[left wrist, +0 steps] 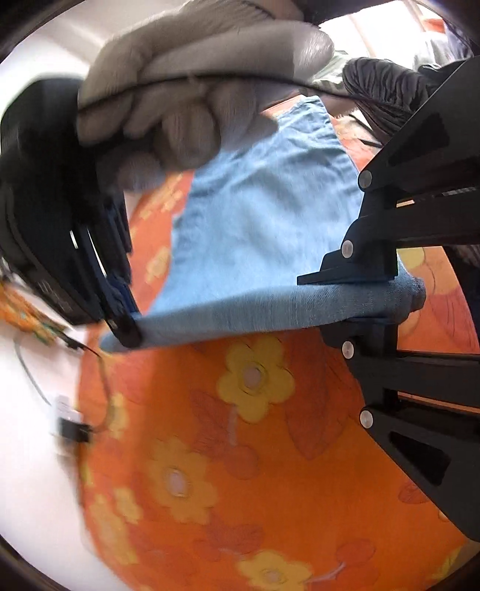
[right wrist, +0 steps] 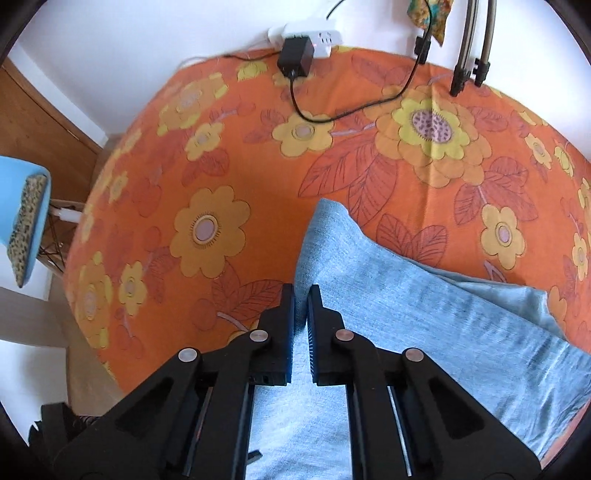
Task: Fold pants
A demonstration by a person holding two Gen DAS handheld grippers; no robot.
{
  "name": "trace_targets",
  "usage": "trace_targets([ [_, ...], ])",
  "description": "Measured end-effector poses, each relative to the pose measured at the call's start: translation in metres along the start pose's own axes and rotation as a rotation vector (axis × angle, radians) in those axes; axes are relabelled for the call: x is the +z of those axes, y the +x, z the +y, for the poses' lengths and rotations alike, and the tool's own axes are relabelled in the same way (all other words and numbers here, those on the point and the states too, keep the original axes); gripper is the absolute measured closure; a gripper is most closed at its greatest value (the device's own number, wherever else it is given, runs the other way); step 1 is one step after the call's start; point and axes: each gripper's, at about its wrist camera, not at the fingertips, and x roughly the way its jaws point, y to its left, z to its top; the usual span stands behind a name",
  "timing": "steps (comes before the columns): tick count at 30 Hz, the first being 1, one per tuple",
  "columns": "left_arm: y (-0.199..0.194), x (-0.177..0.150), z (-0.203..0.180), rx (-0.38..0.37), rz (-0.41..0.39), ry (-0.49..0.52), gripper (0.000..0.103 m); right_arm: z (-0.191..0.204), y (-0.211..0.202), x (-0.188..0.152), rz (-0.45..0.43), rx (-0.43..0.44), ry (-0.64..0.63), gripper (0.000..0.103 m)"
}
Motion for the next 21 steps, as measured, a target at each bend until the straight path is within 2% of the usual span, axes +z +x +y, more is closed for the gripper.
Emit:
trace_targets([
  [3, -0.013, 0.006, -0.022, 0.006, -0.057, 0.05, 0.093, -0.003, -0.018, -0.001, -0.035, 0.033, -0.003, 0.097],
  [7, -0.022, 0.013, -0.05, -0.014, -0.1, 0.077, 0.094, -0.012, -0.048, -0.006, -0.082, 0.07, 0.003, 0.097],
  [10, -0.028, 0.018, -0.08, -0.02, -0.121, 0.139, 0.094, -0.027, -0.077, -0.013, -0.123, 0.099, 0.016, 0.097],
  [17, -0.02, 0.034, -0.15, -0.049, -0.127, 0.29, 0.094, -0.08, -0.143, -0.037, -0.234, 0.13, 0.066, 0.098],
  [21, -0.005, 0.038, -0.193, -0.081, -0.118, 0.365, 0.094, -0.129, -0.18, -0.058, -0.292, 0.13, 0.126, 0.098],
])
